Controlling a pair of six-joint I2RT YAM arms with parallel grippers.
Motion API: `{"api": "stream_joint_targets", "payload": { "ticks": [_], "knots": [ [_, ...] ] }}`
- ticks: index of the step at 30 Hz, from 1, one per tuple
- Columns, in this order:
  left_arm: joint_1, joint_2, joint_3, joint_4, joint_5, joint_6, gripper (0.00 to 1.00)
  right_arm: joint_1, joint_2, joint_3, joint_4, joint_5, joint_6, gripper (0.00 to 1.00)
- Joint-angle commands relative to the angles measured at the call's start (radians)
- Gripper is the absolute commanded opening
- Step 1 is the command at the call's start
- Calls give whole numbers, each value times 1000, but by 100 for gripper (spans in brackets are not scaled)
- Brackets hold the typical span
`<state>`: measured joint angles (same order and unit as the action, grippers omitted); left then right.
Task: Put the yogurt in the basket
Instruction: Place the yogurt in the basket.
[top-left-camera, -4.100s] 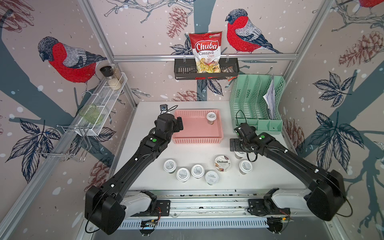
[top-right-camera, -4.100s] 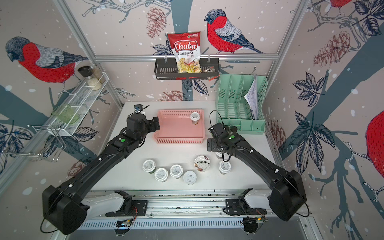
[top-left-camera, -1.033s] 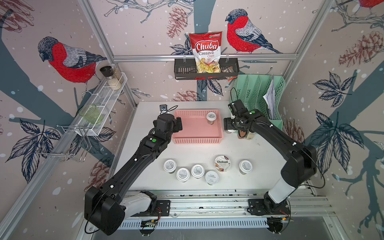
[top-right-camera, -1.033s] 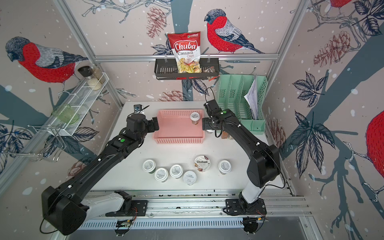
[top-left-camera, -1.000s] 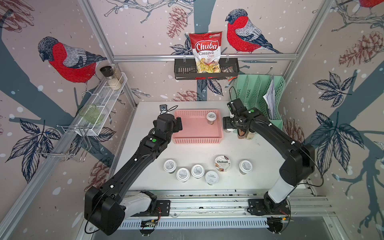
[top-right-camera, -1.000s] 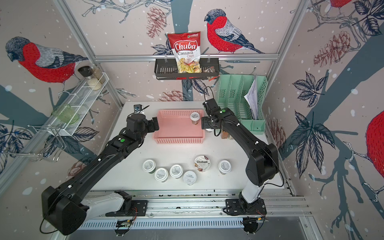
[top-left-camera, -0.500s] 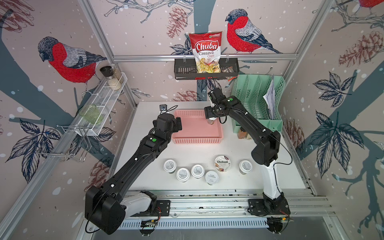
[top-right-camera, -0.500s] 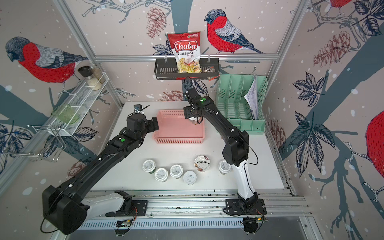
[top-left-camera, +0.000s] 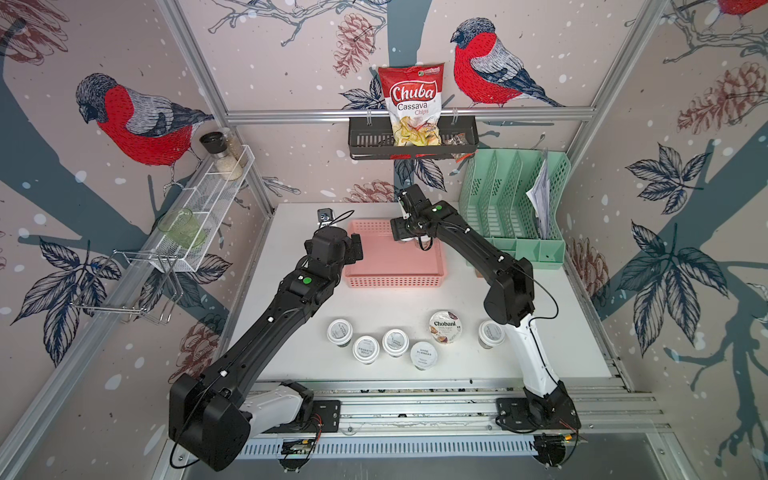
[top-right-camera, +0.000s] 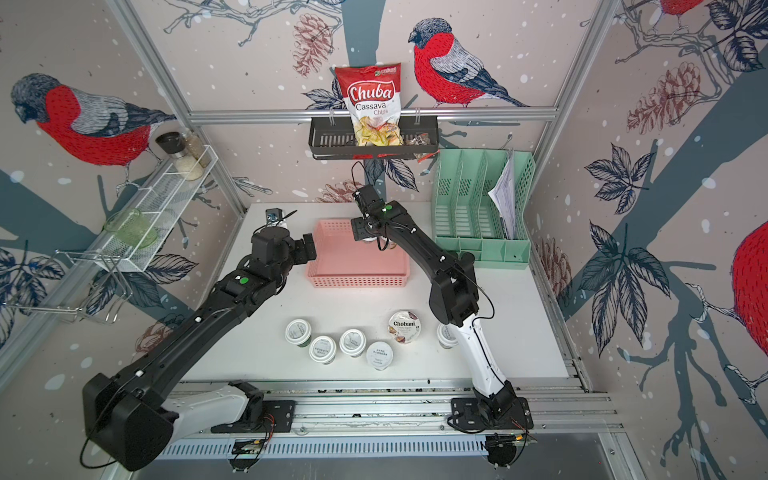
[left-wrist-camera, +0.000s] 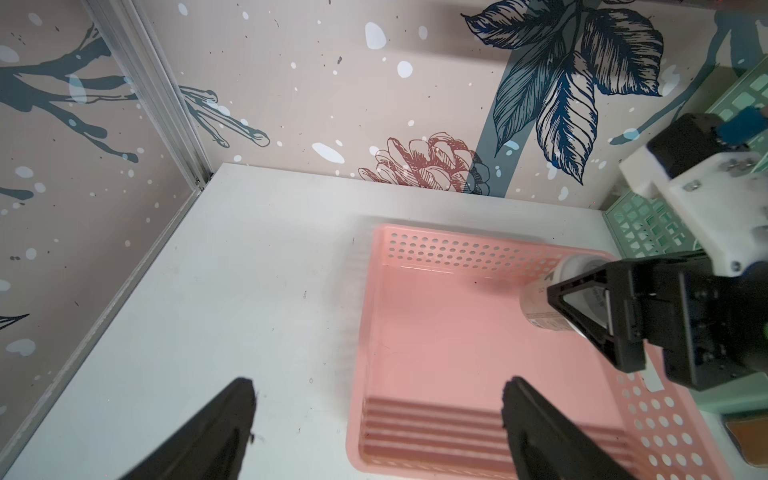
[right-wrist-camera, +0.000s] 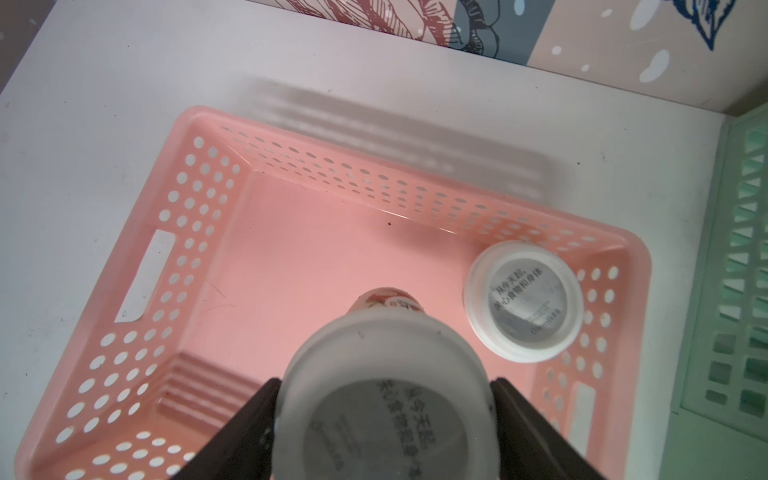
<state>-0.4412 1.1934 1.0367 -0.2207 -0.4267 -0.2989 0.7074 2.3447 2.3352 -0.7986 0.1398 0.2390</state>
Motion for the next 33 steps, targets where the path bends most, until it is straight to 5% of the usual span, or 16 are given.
{"api": "stream_joint_targets", "payload": {
  "ticks": [1, 33],
  "knots": [
    [2, 2, 2, 3, -5, -2, 96, 2, 24, -1, 95, 35, -13, 78],
    [2, 14, 3, 0, -14, 0, 96, -8, 170, 15, 127, 59, -43, 80]
  ]
}}
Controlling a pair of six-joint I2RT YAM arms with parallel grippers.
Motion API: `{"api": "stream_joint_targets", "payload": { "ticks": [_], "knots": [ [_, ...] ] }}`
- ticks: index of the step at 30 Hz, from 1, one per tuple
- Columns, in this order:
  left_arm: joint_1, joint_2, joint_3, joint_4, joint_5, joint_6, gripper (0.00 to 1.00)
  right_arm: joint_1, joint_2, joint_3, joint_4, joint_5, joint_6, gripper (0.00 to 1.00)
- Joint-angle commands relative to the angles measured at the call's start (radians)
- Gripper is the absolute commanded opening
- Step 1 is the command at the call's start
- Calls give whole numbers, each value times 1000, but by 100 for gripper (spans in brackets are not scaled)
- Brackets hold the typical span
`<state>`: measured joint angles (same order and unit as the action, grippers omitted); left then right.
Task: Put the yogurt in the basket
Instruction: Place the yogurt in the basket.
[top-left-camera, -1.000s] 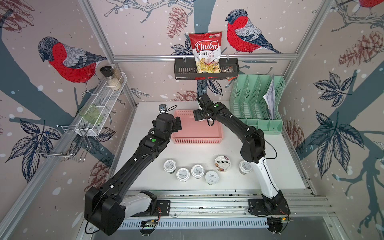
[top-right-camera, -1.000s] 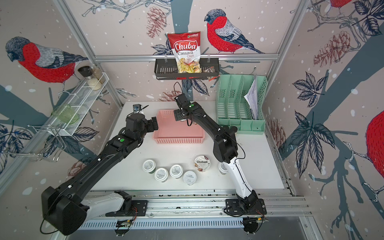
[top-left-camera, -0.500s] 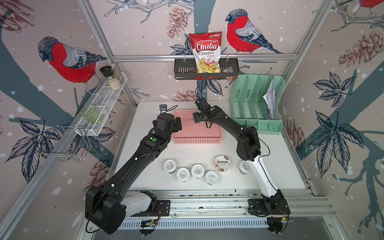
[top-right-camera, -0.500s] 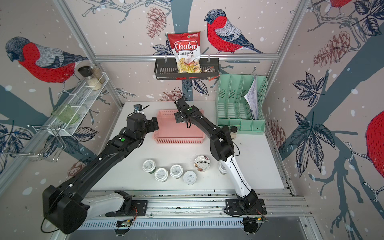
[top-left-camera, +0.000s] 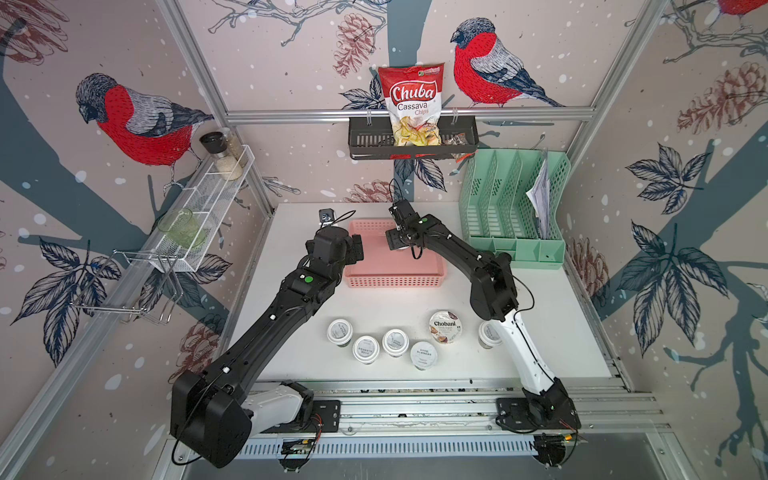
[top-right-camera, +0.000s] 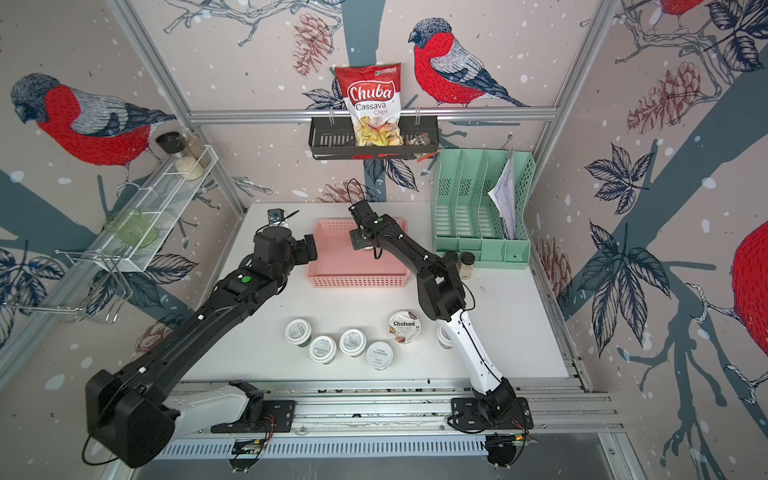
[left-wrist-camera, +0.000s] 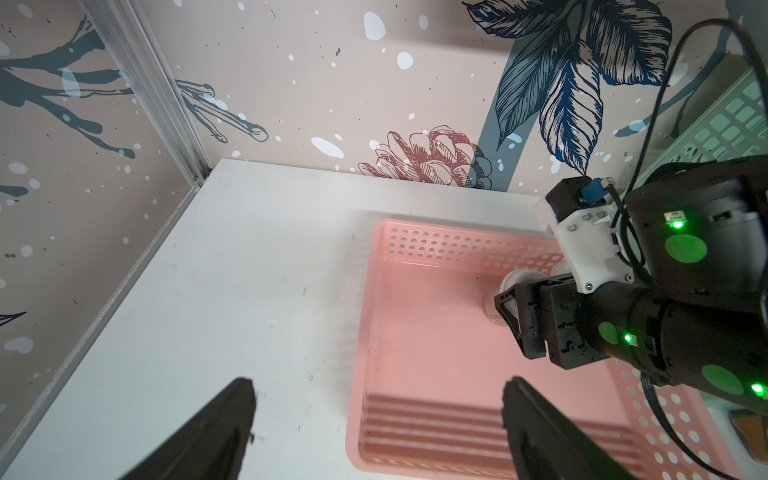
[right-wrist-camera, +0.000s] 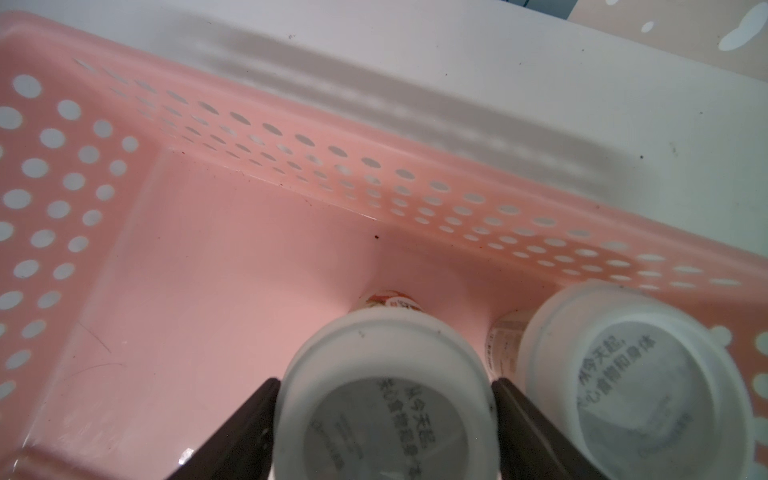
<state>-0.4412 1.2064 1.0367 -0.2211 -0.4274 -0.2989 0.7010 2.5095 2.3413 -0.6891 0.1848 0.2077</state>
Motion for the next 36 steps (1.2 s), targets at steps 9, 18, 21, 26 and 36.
{"api": "stream_joint_targets", "payload": {
  "ticks": [9, 18, 21, 26, 36],
  "knots": [
    [2, 5, 4, 1, -14, 1, 96, -1, 28, 38, 11, 12, -18, 81],
    [2, 2, 3, 0, -17, 0, 96, -8, 37, 41, 14, 17, -21, 85],
    [2, 4, 2, 0, -18, 0, 96, -8, 35, 44, 14, 18, -23, 86],
    [2, 4, 3, 0, -21, 0, 96, -11, 34, 50, 15, 21, -21, 88],
    [2, 5, 4, -1, -44, -9, 96, -8, 6, 90, 11, 21, -23, 90]
  ]
}}
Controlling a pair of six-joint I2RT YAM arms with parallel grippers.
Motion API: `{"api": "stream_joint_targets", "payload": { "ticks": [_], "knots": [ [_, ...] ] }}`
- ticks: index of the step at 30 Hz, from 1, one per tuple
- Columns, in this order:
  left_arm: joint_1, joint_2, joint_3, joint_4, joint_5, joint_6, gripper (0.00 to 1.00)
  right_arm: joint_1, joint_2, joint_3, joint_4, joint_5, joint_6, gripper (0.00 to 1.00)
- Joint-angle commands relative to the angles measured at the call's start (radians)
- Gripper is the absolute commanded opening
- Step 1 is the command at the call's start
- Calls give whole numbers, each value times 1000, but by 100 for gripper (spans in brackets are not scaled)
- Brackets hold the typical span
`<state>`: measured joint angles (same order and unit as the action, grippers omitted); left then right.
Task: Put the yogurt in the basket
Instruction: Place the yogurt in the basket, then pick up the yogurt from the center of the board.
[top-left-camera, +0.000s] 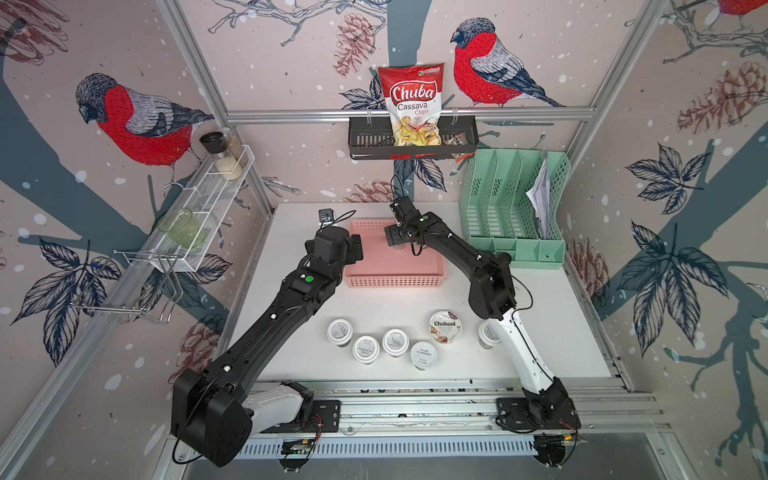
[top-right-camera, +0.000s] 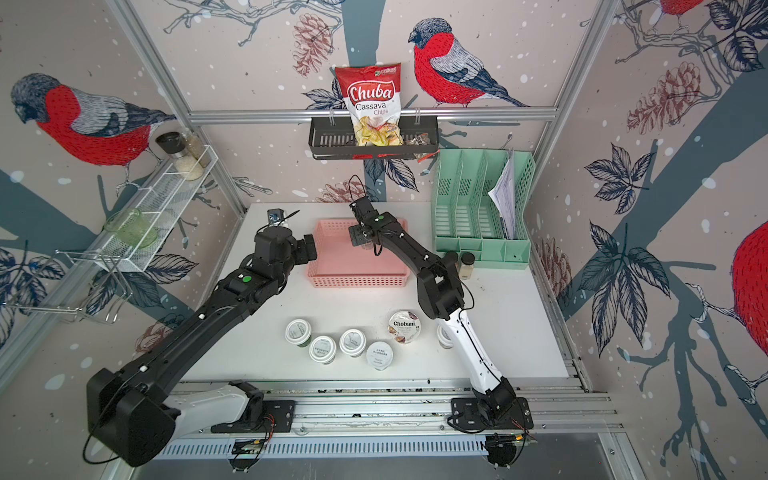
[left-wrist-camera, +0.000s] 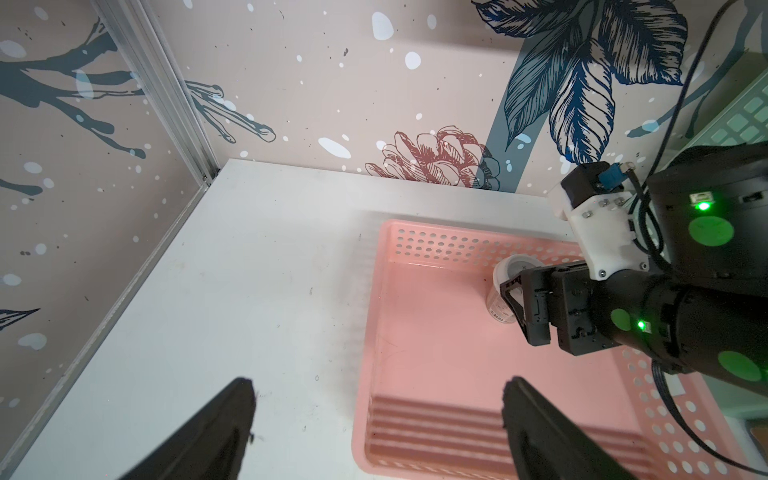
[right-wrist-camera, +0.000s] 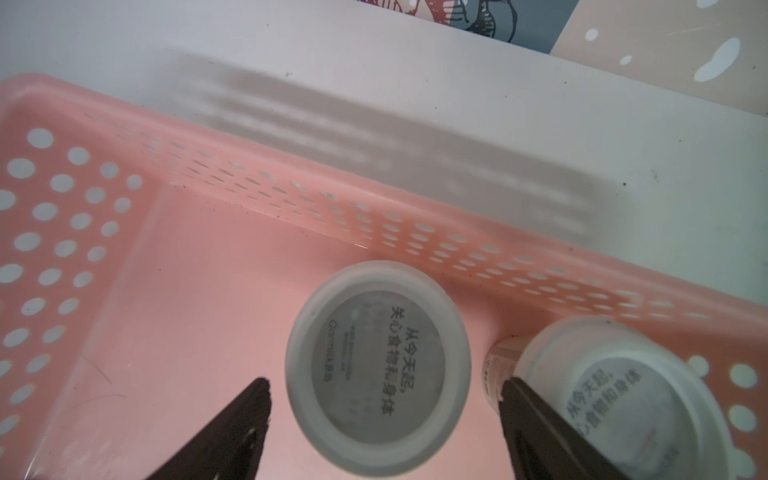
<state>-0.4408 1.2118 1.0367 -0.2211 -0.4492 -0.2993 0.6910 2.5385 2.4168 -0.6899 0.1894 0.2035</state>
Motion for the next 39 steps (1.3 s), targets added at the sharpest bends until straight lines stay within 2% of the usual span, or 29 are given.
{"api": "stream_joint_targets", "payload": {
  "ticks": [1, 9, 13, 16, 20, 27, 33, 39],
  "knots": [
    [2, 2, 3, -2, -24, -10, 96, 2, -30, 16, 13, 16, -18, 90],
    [2, 2, 8, -13, -71, -53, 96, 25, -142, 31, -18, 52, -12, 90],
    [6, -6, 3, -14, -74, -66, 96, 43, -284, -84, -30, 97, 10, 89],
    [5, -3, 9, -17, -24, -60, 96, 47, -434, -252, -45, 133, 47, 89],
    [7, 0, 17, -25, 21, -55, 96, 53, -695, -587, -50, 170, 118, 89],
    [6, -7, 17, -21, 73, -58, 96, 57, -1103, -1088, -194, 176, 341, 89],
    [5, 0, 23, -28, 96, -63, 96, 61, -1339, -1346, -318, 79, 528, 89],
    [5, -4, 28, -33, 101, -64, 96, 62, -1480, -1481, -358, -11, 646, 93]
  ]
}}
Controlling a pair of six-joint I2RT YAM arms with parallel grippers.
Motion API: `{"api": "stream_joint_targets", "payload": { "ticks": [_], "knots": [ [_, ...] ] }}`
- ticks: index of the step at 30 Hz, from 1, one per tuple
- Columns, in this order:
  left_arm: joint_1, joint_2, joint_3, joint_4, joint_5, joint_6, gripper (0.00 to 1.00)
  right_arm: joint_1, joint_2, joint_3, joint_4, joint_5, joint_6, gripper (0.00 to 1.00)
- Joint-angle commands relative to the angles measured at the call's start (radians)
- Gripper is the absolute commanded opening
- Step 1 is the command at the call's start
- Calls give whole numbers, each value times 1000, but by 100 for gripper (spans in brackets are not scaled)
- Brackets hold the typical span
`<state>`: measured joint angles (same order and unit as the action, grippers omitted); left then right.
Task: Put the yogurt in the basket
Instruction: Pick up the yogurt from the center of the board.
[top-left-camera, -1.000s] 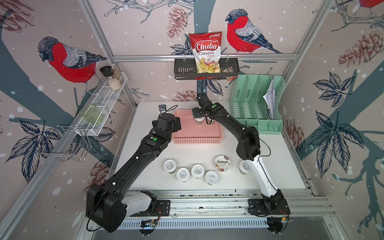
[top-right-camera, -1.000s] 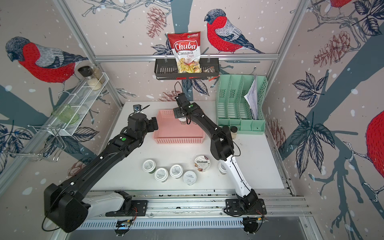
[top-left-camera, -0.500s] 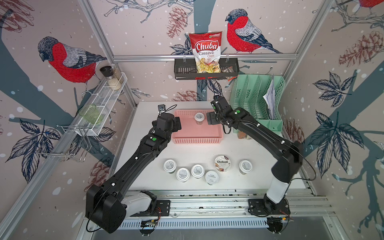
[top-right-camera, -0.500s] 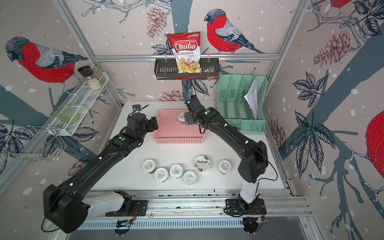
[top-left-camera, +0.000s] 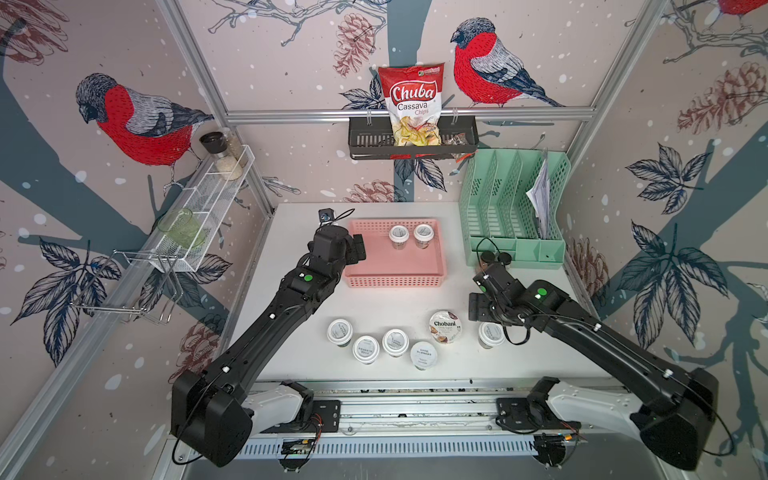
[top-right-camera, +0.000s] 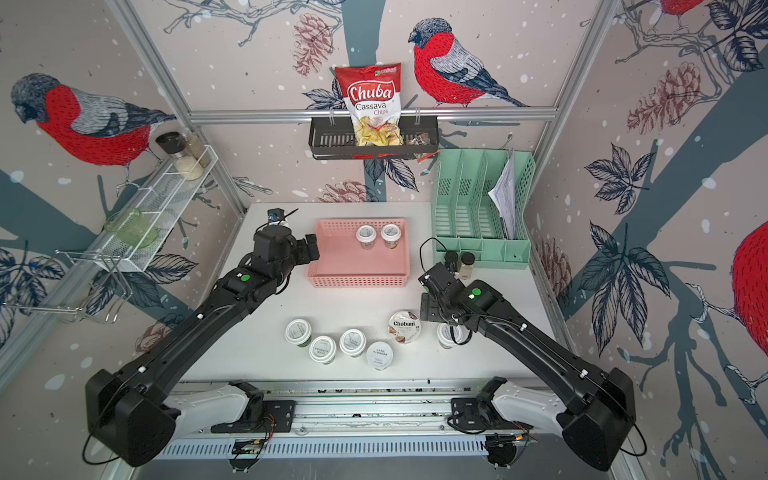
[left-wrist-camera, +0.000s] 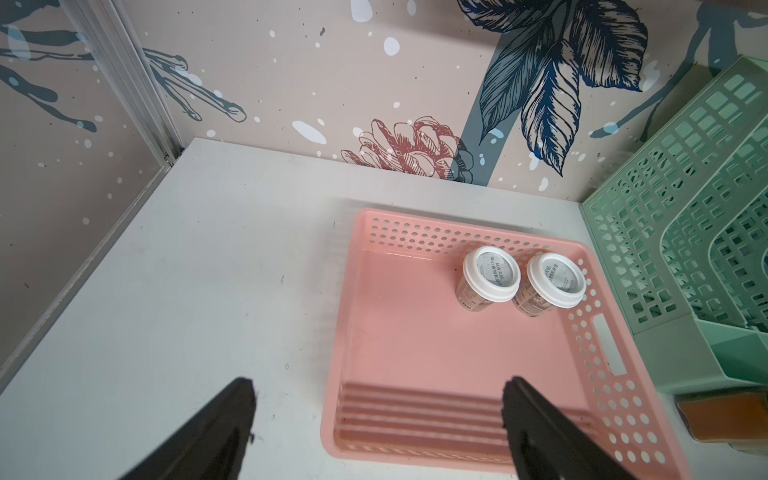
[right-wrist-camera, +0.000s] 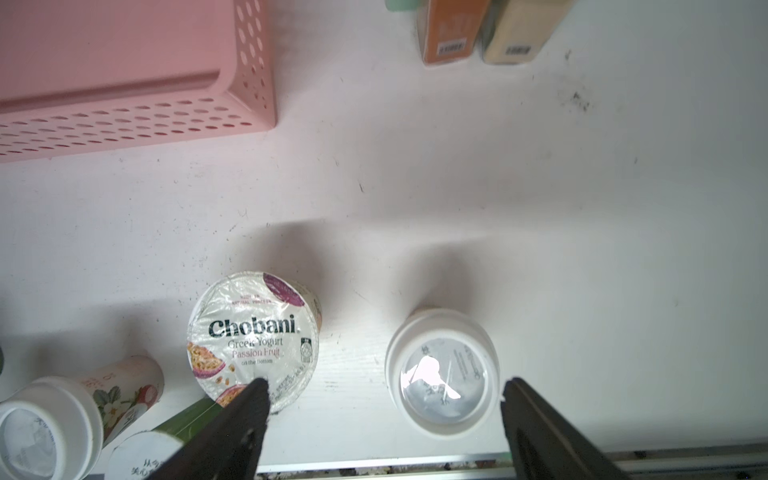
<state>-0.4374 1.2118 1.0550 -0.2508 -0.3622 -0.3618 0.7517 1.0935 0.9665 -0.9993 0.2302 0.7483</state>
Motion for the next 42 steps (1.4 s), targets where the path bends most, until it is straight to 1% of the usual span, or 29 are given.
{"api": "stream_joint_targets", "payload": {
  "ticks": [1, 5, 10, 15, 19, 25, 33, 42],
  "knots": [
    [2, -2, 11, -5, 13, 0, 96, -1, -47, -42, -61, -48, 110, 94],
    [3, -3, 16, -8, 26, -4, 96, -8, -84, -99, -37, -78, 114, 96],
    [2, -7, 17, -12, 18, -5, 96, -32, -74, -157, 23, -117, 104, 99],
    [3, -18, 17, -10, 12, -3, 96, -108, -76, -202, 37, -122, 64, 100],
    [2, -19, 14, -10, 10, -3, 96, -141, -70, -223, 71, -136, 34, 99],
    [4, -15, 14, -10, 9, -2, 96, -127, -26, -207, 91, -145, 1, 97],
    [5, -11, 14, -8, 8, 0, 96, -127, 12, -230, 103, -111, -23, 94],
    [6, -11, 14, -9, 7, 0, 96, -126, 47, -228, 119, -108, -35, 90]
  ]
}}
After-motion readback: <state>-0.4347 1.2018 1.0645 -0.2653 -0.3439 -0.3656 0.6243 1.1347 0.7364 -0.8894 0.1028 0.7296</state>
